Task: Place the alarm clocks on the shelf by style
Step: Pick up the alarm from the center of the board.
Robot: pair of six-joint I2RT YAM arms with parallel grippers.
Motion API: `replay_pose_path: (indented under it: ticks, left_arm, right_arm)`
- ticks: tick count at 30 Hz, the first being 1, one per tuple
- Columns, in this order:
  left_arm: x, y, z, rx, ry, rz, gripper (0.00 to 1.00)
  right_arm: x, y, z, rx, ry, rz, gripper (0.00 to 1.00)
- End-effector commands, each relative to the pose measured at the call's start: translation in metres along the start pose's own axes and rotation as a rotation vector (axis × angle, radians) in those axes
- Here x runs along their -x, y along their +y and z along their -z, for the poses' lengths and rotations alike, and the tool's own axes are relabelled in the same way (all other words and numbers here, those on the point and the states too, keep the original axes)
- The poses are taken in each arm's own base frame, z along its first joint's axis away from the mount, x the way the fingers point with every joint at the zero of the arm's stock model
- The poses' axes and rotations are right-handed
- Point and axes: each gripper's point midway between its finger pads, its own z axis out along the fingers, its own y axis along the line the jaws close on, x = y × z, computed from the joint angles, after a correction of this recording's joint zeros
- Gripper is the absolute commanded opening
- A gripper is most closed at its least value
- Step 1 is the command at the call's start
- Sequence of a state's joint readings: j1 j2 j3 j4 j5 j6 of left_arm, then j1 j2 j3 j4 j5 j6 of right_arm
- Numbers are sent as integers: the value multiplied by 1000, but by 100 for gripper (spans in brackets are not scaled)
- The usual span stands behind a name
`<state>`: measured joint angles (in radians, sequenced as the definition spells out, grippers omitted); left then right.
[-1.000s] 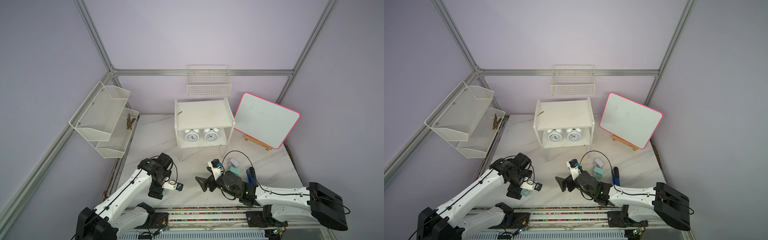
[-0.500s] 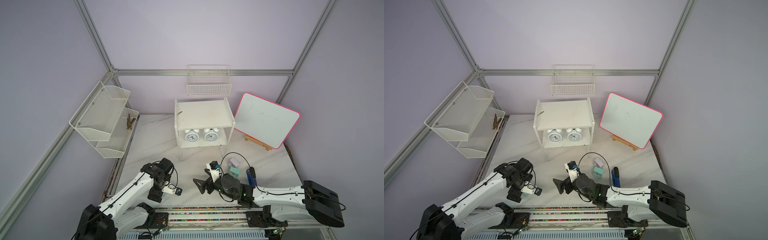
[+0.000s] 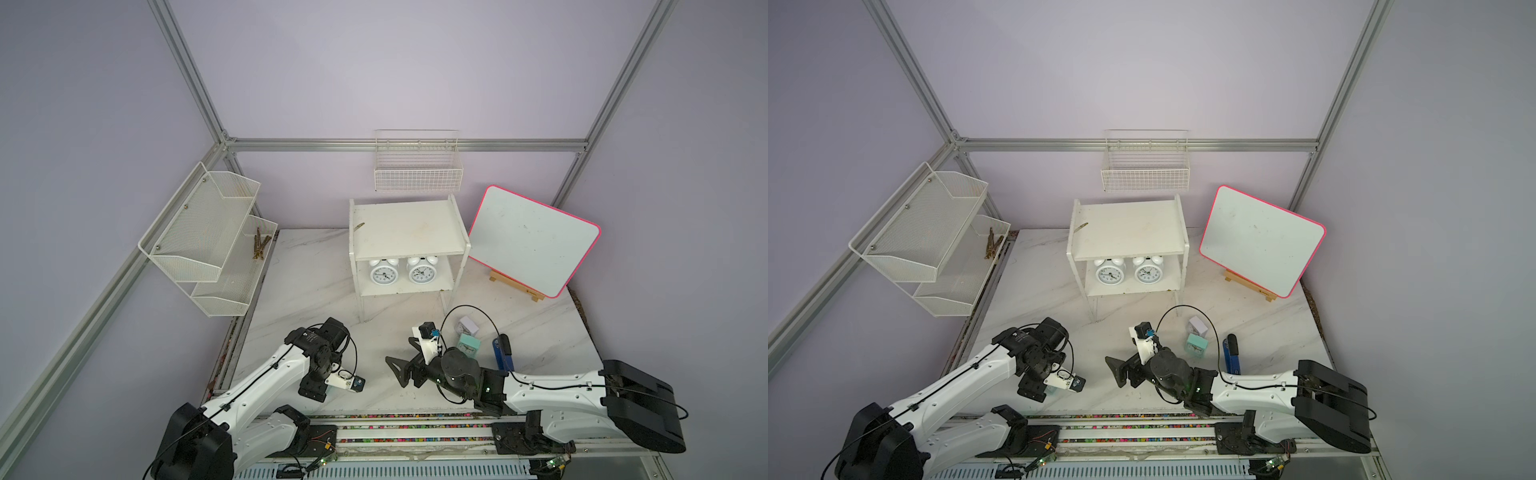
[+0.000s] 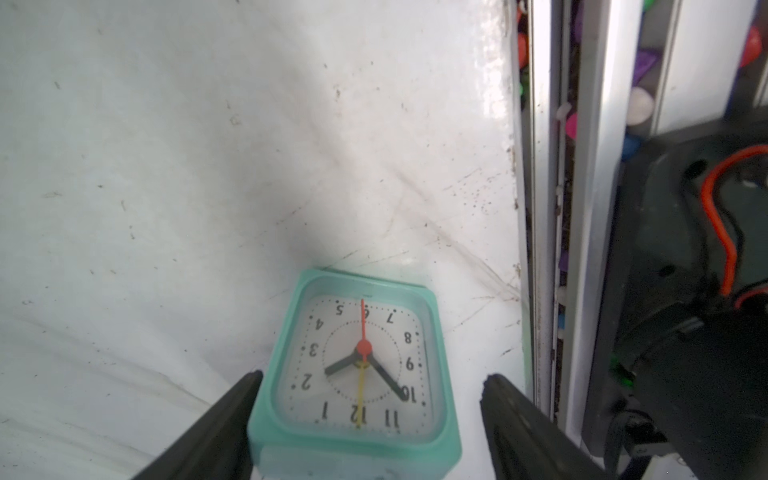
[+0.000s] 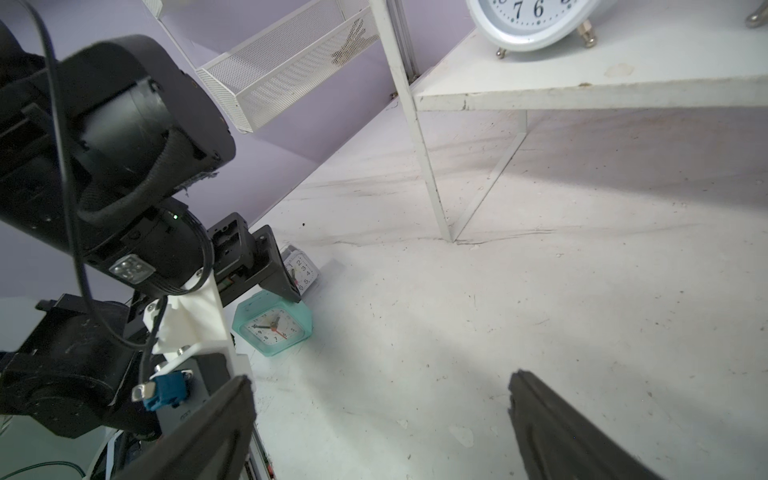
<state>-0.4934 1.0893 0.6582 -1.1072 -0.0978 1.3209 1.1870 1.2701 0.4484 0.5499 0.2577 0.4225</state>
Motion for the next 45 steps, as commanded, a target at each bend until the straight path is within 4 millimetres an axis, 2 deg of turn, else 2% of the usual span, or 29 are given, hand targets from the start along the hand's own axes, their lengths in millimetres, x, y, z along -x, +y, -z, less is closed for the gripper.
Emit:
replay_pose_path:
  ticks: [1,11,17,23,30,37,45]
  left_arm:
    - [1,-1,0,-2,-1,0,79]
    - [6,6,9,37,-33,2,62]
    - [17,20,29,101,-101,-2,59]
    - [39,40,60,174,-212,-19,56]
    - [57,60,82,204,-243,-51,55]
    - [70,81,98,220,-259,-38,54]
    - [85,79,115,224,-340,-24,54]
  right_arm:
    - [-2,-2,1,-8,-11,-5,99]
    - [-6,-4,2,-10,-1,13,99]
    - [-11,-3,4,4,11,59,99]
    - [-11,-5,6,4,6,117,100]
    - [-13,20,6,139,19,229,100]
    - [-16,46,2,282,-9,335,93]
    - [-16,52,-12,313,-109,412,93]
